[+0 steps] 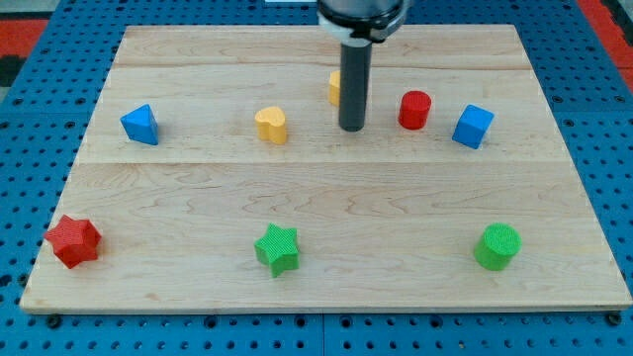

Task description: Move the yellow hexagon to the top center of the board

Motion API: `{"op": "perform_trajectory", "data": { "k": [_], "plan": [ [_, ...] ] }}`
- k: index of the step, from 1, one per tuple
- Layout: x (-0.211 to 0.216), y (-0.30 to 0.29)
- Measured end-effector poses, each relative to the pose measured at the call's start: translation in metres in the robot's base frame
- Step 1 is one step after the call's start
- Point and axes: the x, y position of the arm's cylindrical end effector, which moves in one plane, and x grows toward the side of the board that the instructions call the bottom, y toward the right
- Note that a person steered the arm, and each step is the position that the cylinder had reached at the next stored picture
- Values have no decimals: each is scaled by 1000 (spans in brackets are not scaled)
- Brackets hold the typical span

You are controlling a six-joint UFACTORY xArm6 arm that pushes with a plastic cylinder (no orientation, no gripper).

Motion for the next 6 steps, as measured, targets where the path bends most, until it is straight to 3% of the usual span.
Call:
{"op": "perform_trajectory", "data": {
  "k": [2, 3, 5, 6],
  "plan": [
    [-57, -10],
    [-58, 60],
    [-38, -28],
    [-74, -36]
  ]
}}
